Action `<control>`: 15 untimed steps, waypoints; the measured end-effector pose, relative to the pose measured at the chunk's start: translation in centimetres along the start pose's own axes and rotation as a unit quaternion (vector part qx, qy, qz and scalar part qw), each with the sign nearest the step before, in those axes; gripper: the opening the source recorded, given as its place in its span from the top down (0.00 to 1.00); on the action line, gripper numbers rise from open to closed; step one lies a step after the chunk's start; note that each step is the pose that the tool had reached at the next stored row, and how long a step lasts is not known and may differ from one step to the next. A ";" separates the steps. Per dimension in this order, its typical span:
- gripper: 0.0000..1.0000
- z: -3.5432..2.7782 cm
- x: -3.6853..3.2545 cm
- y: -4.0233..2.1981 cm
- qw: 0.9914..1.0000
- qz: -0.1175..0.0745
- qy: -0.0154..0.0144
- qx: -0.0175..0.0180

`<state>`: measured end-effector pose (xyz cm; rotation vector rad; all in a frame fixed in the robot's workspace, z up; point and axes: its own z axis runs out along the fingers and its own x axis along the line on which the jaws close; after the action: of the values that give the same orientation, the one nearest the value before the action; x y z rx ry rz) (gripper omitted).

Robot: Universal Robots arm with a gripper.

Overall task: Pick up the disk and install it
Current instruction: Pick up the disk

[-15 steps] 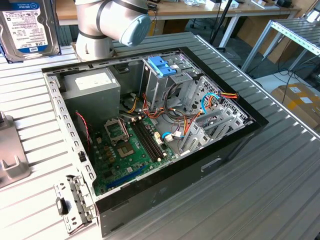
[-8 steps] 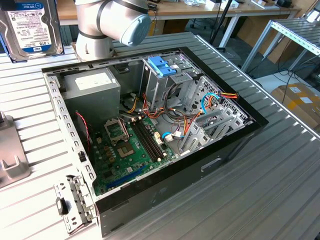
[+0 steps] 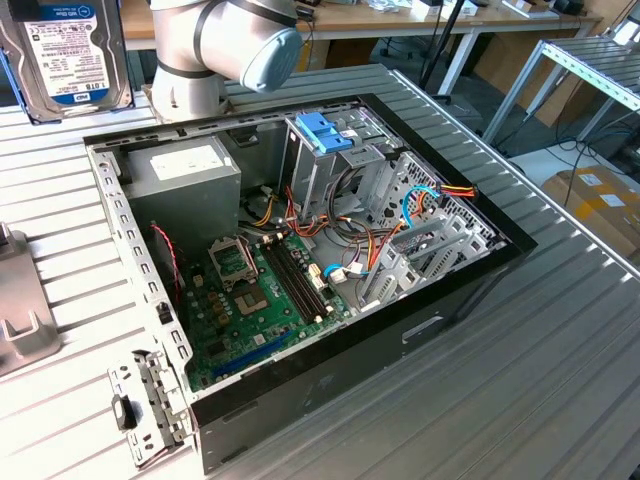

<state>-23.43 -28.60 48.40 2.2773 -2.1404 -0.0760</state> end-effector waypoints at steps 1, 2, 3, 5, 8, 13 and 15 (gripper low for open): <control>0.63 -0.01 0.01 -0.15 1.000 0.000 0.000 0.000; 0.63 -0.01 0.01 -0.24 1.000 0.000 0.000 0.000; 0.63 -0.01 0.02 -0.36 1.000 0.000 0.000 0.000; 0.63 -0.03 0.05 -0.74 1.000 0.000 0.000 0.000; 0.63 -0.05 0.06 -1.04 1.000 0.000 0.000 0.000; 0.63 -0.08 0.11 -1.76 1.000 0.000 0.000 0.000; 0.63 -0.09 0.12 -2.01 1.000 0.000 0.000 0.000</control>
<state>-21.41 -28.60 48.40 2.2772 -2.1405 -0.0760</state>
